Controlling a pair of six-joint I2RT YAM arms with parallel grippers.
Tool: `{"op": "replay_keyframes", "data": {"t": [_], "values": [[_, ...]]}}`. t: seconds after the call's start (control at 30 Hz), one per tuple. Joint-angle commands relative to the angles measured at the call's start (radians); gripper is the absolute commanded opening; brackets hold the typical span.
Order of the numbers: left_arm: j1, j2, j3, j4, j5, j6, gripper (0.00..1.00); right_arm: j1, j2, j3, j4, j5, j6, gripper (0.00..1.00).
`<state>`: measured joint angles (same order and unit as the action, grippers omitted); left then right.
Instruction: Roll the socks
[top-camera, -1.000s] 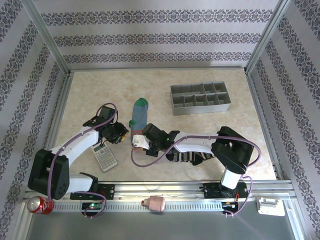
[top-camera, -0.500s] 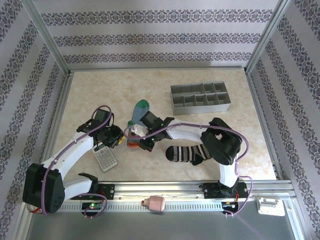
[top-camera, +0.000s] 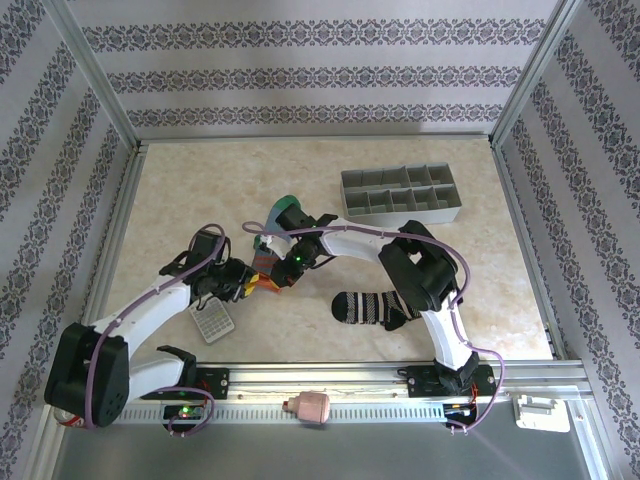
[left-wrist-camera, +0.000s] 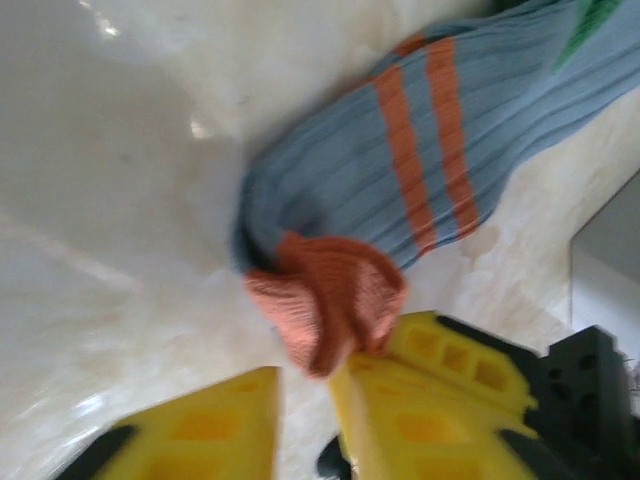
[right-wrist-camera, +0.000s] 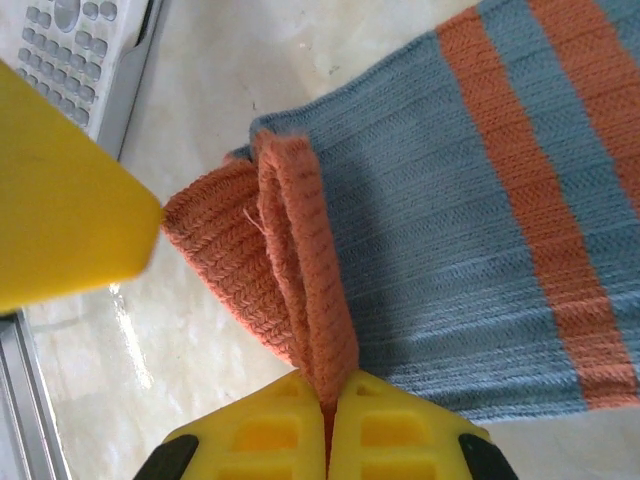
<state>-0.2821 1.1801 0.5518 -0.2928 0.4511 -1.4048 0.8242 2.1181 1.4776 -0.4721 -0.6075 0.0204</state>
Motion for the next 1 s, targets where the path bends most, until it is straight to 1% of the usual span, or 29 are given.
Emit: {"op": "replay_keyframes", "data": {"t": [0.0,0.1,0.17,0.2,0.33,0.47,0.6,0.63,0.77,0.87,0.97], "values": [[-0.019,0.039,-0.021,0.178,0.012,-0.105,0.39,-0.003,0.028,0.04,-0.026,-0.047,0.028,0.0],[-0.027,0.038,-0.022,0.182,-0.027,-0.14,0.58,-0.005,0.04,0.051,-0.025,-0.046,0.035,0.0],[-0.028,0.034,-0.01,0.156,-0.049,-0.152,0.65,-0.005,0.04,0.05,-0.021,-0.045,0.039,0.0],[-0.029,0.036,-0.005,0.139,-0.056,-0.157,0.66,-0.006,0.039,0.049,-0.018,-0.044,0.042,0.0],[-0.029,0.068,0.006,0.068,-0.068,-0.198,0.62,-0.007,0.022,0.03,0.01,-0.044,0.048,0.0],[-0.027,0.136,0.022,0.124,-0.08,-0.235,0.6,-0.006,0.002,0.006,0.035,-0.046,0.047,0.0],[-0.027,0.217,0.073,0.147,-0.085,-0.228,0.6,-0.005,-0.01,-0.014,0.047,-0.042,0.039,0.0],[-0.026,0.231,0.085,0.144,-0.079,-0.223,0.59,-0.005,-0.013,-0.017,0.047,-0.036,0.035,0.0],[-0.028,0.225,0.099,0.04,-0.075,-0.23,0.47,-0.003,-0.023,-0.029,0.048,-0.014,0.022,0.0],[-0.03,0.204,0.094,-0.015,-0.065,-0.236,0.45,-0.002,-0.039,-0.04,0.057,0.006,0.011,0.0],[-0.031,0.207,0.094,-0.051,-0.035,-0.232,0.45,0.002,-0.057,-0.055,0.076,0.02,-0.001,0.0]]}}
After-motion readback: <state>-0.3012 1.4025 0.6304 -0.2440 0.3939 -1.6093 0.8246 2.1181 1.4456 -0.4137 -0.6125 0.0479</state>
